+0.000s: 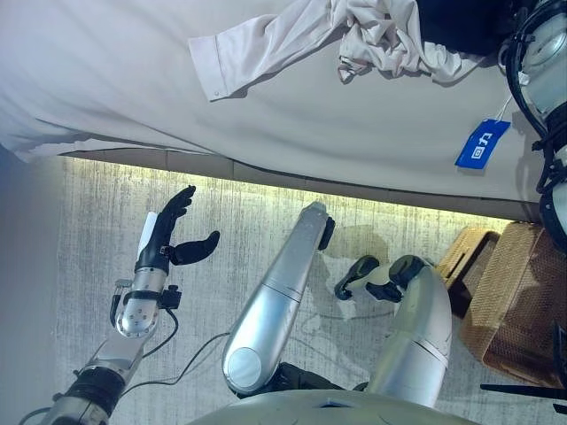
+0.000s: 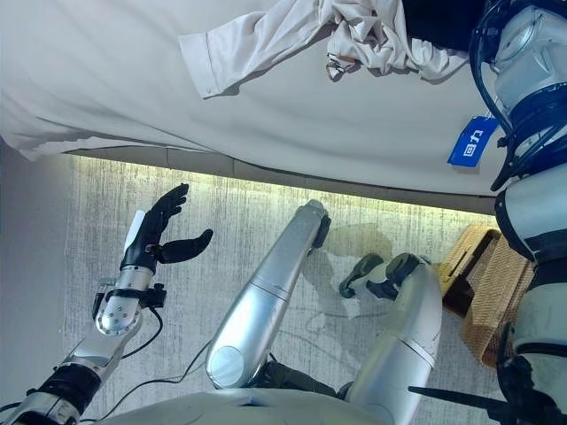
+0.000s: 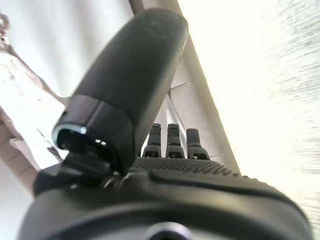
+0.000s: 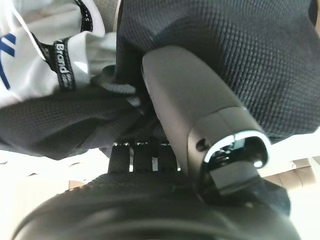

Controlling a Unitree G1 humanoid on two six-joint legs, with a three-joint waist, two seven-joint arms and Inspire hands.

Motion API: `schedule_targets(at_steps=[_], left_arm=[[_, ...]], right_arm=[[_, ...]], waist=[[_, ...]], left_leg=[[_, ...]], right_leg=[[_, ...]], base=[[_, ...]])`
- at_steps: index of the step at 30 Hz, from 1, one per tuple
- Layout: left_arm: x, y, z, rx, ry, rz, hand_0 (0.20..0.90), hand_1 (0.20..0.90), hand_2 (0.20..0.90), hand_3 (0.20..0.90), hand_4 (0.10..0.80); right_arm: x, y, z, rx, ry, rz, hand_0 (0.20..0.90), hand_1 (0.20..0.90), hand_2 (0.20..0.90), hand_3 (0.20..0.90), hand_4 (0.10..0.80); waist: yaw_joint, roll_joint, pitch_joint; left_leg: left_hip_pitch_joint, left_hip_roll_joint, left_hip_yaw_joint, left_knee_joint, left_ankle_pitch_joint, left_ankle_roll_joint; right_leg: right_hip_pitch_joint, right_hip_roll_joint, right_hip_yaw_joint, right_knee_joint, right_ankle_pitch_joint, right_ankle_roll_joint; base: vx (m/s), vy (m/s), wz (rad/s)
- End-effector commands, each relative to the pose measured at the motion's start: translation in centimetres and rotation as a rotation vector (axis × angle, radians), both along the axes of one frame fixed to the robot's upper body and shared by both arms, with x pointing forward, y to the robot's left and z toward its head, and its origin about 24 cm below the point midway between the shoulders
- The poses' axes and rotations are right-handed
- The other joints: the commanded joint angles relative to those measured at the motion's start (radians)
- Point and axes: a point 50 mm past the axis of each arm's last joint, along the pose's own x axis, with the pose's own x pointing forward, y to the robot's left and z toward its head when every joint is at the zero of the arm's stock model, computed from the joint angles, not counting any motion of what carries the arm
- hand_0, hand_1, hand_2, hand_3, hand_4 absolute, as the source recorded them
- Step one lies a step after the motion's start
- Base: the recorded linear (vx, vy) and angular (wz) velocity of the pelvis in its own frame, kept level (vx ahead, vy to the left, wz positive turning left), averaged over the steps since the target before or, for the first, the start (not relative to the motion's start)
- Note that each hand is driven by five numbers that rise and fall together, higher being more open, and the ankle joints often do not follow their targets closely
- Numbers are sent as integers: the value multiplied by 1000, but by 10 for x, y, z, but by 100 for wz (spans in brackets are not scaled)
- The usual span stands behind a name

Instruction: Pick up the clothes from the bed and place them into the basket

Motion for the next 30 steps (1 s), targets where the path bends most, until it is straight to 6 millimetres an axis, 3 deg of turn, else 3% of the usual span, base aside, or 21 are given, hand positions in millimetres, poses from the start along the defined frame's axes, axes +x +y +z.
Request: schedule_targets(at_steps=[1,5,13,17,22,23,30], left_arm=[[-5,16,33,62,-182,27,900,900,900,900,800],[-3,17,36,73,-178,39,900,900,900,900,800],[-5,15,26,94,-93,6,900,900,900,900,800],[-1,11,23,107,-58,-12,900,900,900,900,800],[6,7,23,106,-31,-27,900,900,900,900,800],[7,6,22,108,-24,-29,900,900,900,900,800],[6,4,7,125,57,-39,900,900,900,900,800]], right_arm=[[-2,16,20,-62,-61,58,300,300,300,200,100],[-3,9,15,-34,-48,62,300,300,300,200,100],[-6,-8,-2,20,-19,58,300,300,300,200,100],[-12,-27,-13,48,17,33,300,300,300,200,100],[-19,-42,-18,85,16,4,300,300,300,200,100],[-20,-45,-18,86,14,0,300,300,300,200,100],[-35,-66,-16,117,-6,-14,300,300,300,200,100]], waist=[[13,-12,-40],[-1,-23,-41],[-21,-55,-118],[-43,-70,-169],[-68,-88,-212],[-73,-91,-221],[-126,-137,-305]], left_leg=[[125,30,27,-90,10,20],[217,46,31,-139,26,14],[415,67,35,-309,80,-2],[553,105,54,-459,110,-10],[666,127,69,-578,123,-19],[681,130,75,-622,161,-15],[867,146,118,-869,200,-36]], right_leg=[[72,41,-24,-97,170,35],[158,44,-24,-162,182,34],[354,51,-38,-356,229,40],[508,57,-48,-502,263,36],[638,75,-53,-651,302,39],[654,78,-64,-696,337,31],[823,128,-46,-975,416,69]], base=[[48,-5,-6],[63,1,-15],[98,32,-15],[108,23,-17],[54,14,-18],[7,13,-21],[71,-4,-14]])
